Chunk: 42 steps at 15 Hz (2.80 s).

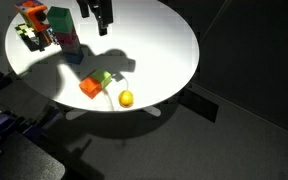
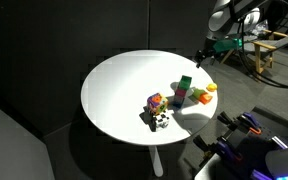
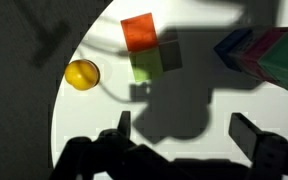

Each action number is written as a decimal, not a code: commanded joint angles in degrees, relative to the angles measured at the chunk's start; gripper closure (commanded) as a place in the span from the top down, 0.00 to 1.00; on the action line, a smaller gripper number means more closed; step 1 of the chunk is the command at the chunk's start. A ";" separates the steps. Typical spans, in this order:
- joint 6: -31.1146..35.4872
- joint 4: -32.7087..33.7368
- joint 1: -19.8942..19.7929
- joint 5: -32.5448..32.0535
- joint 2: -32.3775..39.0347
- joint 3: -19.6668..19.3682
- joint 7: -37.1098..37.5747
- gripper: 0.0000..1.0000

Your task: Put the light green block on top of the dark green block

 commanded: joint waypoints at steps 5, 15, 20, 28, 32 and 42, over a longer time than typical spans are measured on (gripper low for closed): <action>-0.15 2.54 0.47 1.95 3.57 -0.20 -0.09 1.00; 1.06 2.07 0.33 1.53 4.74 -0.51 -0.18 1.00; 4.75 0.82 -0.30 1.55 6.31 -1.19 -1.13 1.00; 10.53 1.17 -1.35 1.32 13.27 -0.71 -5.75 1.00; 12.91 1.66 -1.25 0.55 16.73 -0.76 -7.04 1.00; 18.48 2.44 -1.46 -1.46 21.83 -0.51 -9.03 1.00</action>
